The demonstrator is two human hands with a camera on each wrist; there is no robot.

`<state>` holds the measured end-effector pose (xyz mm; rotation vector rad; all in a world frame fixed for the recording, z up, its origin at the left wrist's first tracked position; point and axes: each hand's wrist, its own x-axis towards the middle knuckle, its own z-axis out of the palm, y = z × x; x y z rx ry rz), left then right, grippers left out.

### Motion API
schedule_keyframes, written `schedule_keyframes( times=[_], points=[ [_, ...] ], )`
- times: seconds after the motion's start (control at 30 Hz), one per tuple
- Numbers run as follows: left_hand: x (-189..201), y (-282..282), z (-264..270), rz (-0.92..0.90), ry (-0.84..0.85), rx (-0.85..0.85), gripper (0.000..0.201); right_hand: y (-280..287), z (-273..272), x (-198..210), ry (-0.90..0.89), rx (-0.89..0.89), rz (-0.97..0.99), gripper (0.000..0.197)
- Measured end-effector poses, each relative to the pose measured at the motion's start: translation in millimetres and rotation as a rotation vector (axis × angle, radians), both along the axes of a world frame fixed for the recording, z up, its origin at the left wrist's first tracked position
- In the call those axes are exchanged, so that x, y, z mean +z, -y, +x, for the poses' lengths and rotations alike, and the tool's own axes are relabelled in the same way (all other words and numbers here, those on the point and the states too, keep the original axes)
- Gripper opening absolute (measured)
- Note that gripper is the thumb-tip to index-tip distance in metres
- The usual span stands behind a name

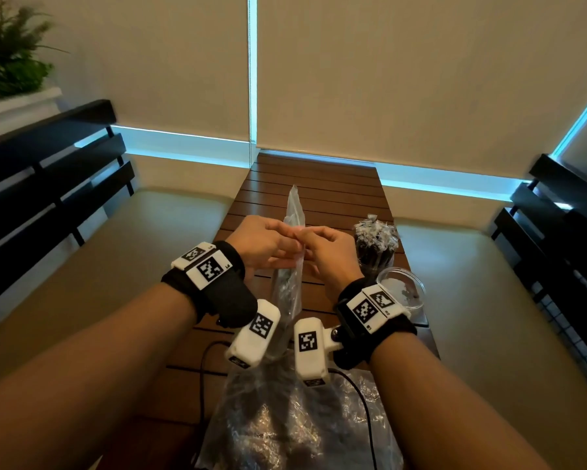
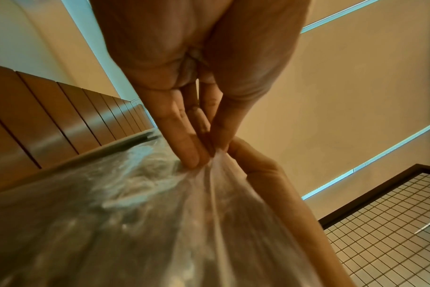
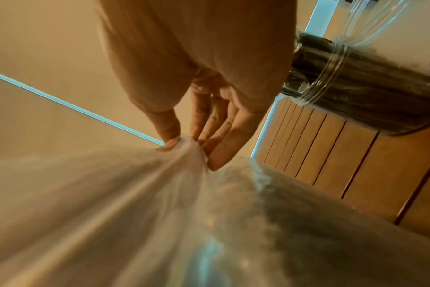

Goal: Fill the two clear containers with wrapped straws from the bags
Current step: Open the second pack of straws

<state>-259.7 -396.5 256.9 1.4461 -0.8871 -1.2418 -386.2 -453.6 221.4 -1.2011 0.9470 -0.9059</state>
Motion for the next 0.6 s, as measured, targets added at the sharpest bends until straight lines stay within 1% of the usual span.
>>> schedule_keyframes(
  times=[0.1,0.23,0.33,0.43,0.6],
  points=[
    [-0.7,1.5,0.2,0.016,-0.024,-0.012,0.026,-0.5,-1.3,2.7,0.020,-0.023,0.015,0.008],
    [-3.3,0.1,3.8,0.015,-0.096,-0.001,0.024,-1.5,-3.0,3.8,0.031,-0.026,-0.001,0.011],
    [-7.6,-0.7,7.0,0.008,-0.196,0.016,0.025,-0.2,-1.4,2.9,-0.027,-0.010,-0.048,0.011],
    [-7.0,-1.8,6.9,0.016,-0.240,0.016,0.021,0.5,1.7,3.7,-0.081,-0.022,-0.094,0.013],
    [-1.8,-2.9,7.5,0.052,-0.246,0.012,0.018,-2.6,2.6,6.0,-0.016,-0.044,0.022,0.011]
  ],
)
